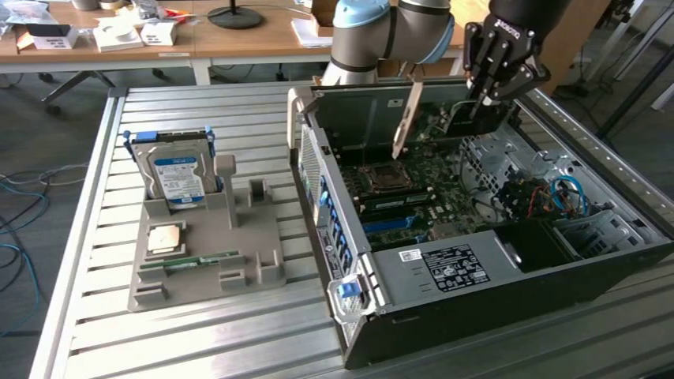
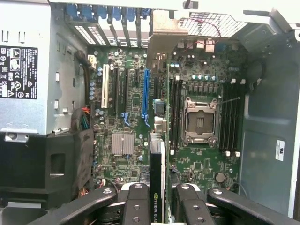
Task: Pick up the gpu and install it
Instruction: 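Insert the gpu into the slot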
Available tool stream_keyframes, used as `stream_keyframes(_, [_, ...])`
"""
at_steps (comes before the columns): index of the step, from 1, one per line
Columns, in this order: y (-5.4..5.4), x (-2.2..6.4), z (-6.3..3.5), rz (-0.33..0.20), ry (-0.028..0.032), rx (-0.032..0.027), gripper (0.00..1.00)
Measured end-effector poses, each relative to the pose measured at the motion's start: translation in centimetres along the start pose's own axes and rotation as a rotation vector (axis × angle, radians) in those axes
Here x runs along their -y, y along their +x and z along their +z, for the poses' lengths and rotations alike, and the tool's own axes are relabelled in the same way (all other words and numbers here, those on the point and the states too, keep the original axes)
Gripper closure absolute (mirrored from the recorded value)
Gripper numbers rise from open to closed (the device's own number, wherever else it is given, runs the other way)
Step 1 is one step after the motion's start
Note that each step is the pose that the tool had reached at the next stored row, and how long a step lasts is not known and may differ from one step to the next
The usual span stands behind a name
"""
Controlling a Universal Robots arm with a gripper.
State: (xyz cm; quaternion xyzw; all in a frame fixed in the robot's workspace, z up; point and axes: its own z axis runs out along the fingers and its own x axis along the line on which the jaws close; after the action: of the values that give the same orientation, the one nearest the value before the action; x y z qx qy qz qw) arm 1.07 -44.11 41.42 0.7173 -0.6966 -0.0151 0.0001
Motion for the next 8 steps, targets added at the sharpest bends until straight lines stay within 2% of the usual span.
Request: stream_keyframes(8, [0.01,-0.05,0.31,0.0,0.0007,-0.0001,0.74])
